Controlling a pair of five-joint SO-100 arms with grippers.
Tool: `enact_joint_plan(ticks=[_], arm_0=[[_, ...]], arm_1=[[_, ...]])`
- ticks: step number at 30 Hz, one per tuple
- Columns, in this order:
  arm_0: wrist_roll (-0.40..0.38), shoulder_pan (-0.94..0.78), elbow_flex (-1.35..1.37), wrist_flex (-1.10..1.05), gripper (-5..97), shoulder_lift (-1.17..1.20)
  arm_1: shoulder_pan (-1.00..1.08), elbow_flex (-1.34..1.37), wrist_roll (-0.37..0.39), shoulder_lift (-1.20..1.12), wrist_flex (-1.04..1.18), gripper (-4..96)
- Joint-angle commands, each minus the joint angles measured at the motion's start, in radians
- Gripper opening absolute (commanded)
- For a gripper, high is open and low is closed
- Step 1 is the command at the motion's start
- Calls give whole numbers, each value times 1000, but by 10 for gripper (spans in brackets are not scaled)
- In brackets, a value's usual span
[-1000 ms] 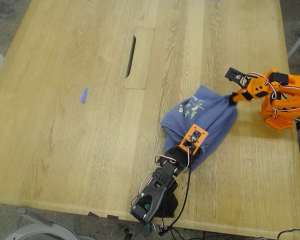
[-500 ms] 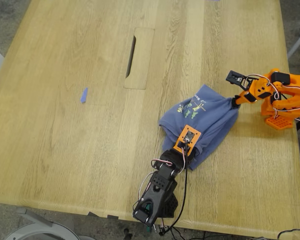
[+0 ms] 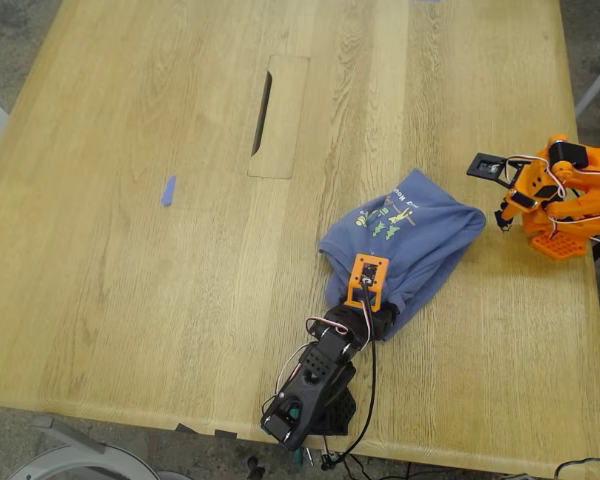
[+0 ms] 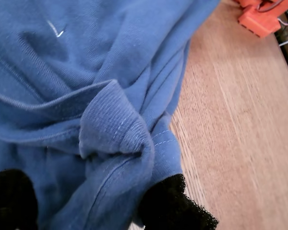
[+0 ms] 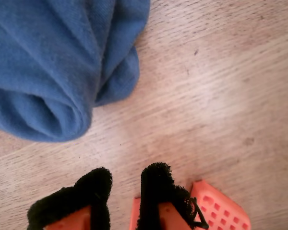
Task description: Fold a T-shirt
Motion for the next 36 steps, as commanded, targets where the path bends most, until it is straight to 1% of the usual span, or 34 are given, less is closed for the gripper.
enact_joint_plan(ticks=[1, 3, 4, 6, 10, 15, 17, 18, 20, 23, 24, 25, 26, 28, 29, 33, 36], arm_0=[[-49, 9, -129, 44, 392, -63], [-110, 48, -175, 64, 357, -112], [-115, 61, -196, 61, 330, -141], [-104, 104, -239, 64, 305, -201], [-91, 201, -305, 64, 319, -282], [-81, 267, -492, 69, 342, -436], [-54, 268, -600, 71, 347, -523], [-38, 256, -649, 64, 352, -561], [32, 176, -733, 40, 352, -635], [129, 17, -793, -46, 351, -727], [155, -32, -790, -83, 321, -750], [173, -75, -778, -120, 254, -773], [161, -115, -749, -187, 173, -792], [135, -181, -676, -321, 27, -825], [123, -204, -647, -377, 0, -845], [118, -272, -554, -584, -1, -937], [110, -293, -517, -716, -1, -1022]], arm_1=[[-14, -64, 17, -5, 14, 158], [-35, -80, 34, -20, 12, 186], [-48, -86, 41, -25, 12, 199], [-58, -94, 46, -28, 6, 231], [-61, -132, 43, -35, 8, 260], [-60, -252, 40, -107, 11, 262], [-48, -324, 34, -176, 2, 257], [-35, -362, 28, -219, -20, 246], [-23, -443, 17, -319, -83, 228], [-29, -541, 2, -479, -222, 137], [-37, -558, -5, -522, -270, 112], [-46, -563, -9, -557, -328, 66], [-52, -565, -14, -588, -379, 20], [-63, -561, -23, -641, -469, 2], [-69, -565, -26, -670, -509, 2], [-80, -601, -49, -796, -653, 1], [-86, -676, -69, -913, -724, 1]])
